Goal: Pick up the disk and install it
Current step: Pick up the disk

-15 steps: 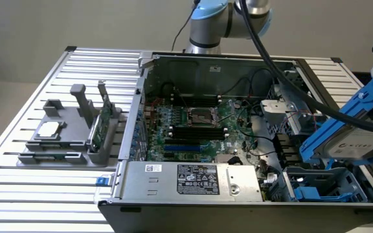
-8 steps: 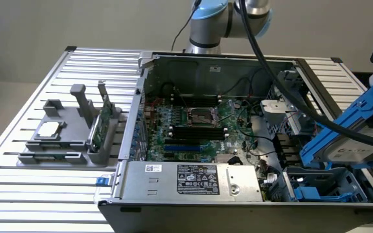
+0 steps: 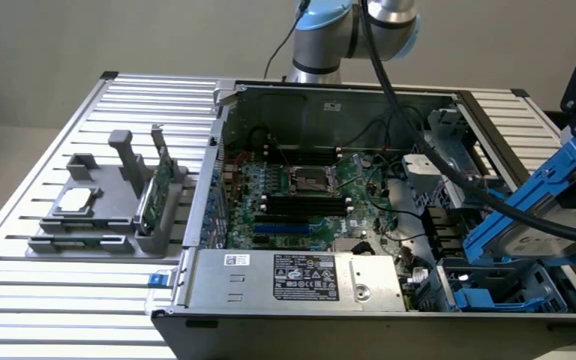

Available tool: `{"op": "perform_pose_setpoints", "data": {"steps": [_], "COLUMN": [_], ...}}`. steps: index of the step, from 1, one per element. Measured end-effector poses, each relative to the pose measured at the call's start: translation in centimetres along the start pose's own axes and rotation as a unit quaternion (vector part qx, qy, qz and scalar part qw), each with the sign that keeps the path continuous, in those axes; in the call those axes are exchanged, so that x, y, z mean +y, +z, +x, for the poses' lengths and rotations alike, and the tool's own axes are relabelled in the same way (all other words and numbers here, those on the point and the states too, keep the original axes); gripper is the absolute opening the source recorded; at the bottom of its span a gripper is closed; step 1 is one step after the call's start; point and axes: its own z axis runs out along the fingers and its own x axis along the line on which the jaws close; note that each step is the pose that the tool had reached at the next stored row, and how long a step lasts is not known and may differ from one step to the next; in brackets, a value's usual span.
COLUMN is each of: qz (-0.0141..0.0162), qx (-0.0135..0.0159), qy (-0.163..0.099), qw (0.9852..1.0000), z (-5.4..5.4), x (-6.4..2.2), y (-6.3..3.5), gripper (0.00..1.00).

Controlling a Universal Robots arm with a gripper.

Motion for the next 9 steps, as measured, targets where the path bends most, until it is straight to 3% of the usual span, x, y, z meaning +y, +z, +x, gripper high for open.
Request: {"op": "perform_pose_setpoints", "data": {"steps": [3, 9], "qz": [0.0009, 0.0030], "qx": [0.0020, 0.0107], "qy": [0.000, 0.000], "qw": [1.0000, 0.9999], "z": [0.0, -0.6], "x": [0.45, 0.40], "y": [0.56, 1.52], "gripper": [0.33, 0.33]}}
